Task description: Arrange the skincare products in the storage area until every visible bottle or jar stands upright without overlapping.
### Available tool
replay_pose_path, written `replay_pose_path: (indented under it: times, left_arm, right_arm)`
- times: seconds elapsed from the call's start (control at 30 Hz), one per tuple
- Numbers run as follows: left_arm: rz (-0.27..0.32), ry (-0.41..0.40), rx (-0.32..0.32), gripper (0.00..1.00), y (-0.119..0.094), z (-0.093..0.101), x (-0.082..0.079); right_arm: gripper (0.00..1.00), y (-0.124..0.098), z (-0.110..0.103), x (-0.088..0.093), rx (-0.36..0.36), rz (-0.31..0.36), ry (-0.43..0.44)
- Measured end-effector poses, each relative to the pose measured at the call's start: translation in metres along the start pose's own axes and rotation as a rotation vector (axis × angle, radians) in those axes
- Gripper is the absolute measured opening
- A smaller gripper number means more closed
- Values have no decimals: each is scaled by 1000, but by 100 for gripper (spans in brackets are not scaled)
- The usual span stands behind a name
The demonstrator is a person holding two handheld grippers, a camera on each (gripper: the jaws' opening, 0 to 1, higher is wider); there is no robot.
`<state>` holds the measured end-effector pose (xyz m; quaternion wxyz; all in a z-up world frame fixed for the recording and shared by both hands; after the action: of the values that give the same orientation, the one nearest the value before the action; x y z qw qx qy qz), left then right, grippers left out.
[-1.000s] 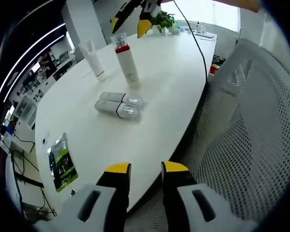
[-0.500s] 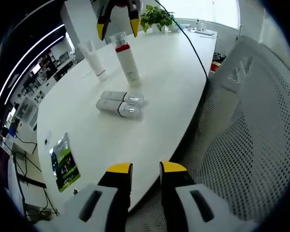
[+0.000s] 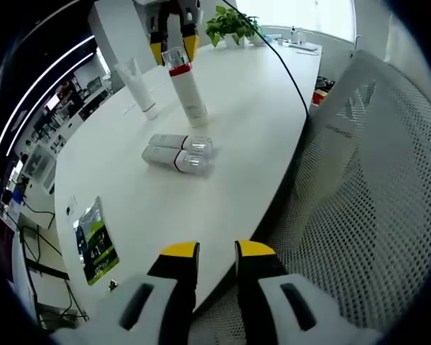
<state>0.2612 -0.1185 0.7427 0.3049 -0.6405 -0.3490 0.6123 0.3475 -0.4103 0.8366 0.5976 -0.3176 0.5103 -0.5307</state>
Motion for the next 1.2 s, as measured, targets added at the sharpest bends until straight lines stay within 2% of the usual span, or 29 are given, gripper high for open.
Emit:
replay_pose_path:
  times: [0.1,0.33,0.5,0.57,0.67,0.7,0.87,0.93,1.03,1.07,1.1,1.13,1.2]
  left_arm:
    - [1,0,1,15,0,0,0]
    - [-9,-7,3,13,0,0,1]
    - [-16,-7,-2,13,1,-1,2]
    - [-12,-6,-3,13,0,-1,1]
    - [-9,-4,-6,14,0,-1,1]
    - [-8,-3,-11,14,0,-1,1]
    - [-10,-1,-11,14,0,-1,1]
    - [-9,-1,-12,14,0,-1,1]
    - [-7,2,-8,14,0,-1,1]
    - [-1,2,-8,14,-1,-1,0]
    - [3,1,-6,14,-1,0,0]
    - [6,1,-5,14,-1,0,-1]
    - [2,1,-5,14,0,0,-1]
  right_arm:
    - [24,-1,1,3,35,-15,193]
    - [24,0,-7,1,115,6,486]
    - [24,-2,-13,0,182,-11,747]
    - [24,-1,-16,-3,210,-4,784]
    - [24,1,-20,-10,234,-3,786]
    - [25,1,-21,-12,235,9,825]
    - [26,4,-22,-15,263,66,855]
    - [31,6,-25,-16,252,96,883]
    - [49,11,-31,-18,235,184,897]
    - [52,13,-35,-15,215,183,897]
    - [52,14,-37,-15,202,202,862]
    - [51,15,-38,-14,218,223,838]
    - [51,20,-43,-7,223,207,857]
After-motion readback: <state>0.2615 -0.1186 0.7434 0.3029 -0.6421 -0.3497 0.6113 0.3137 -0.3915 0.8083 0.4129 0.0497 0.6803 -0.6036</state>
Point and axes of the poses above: the point that each gripper's makers call its tool centre point, and the gripper's own axes: y roughly forward along the fingers, z roughly to its right, x roughly out of its underside, the point moved 8 cm from there along -y, roughly backward along the fingers, and after that the axes turned 9 degrees about x, right-handed, at the moved point
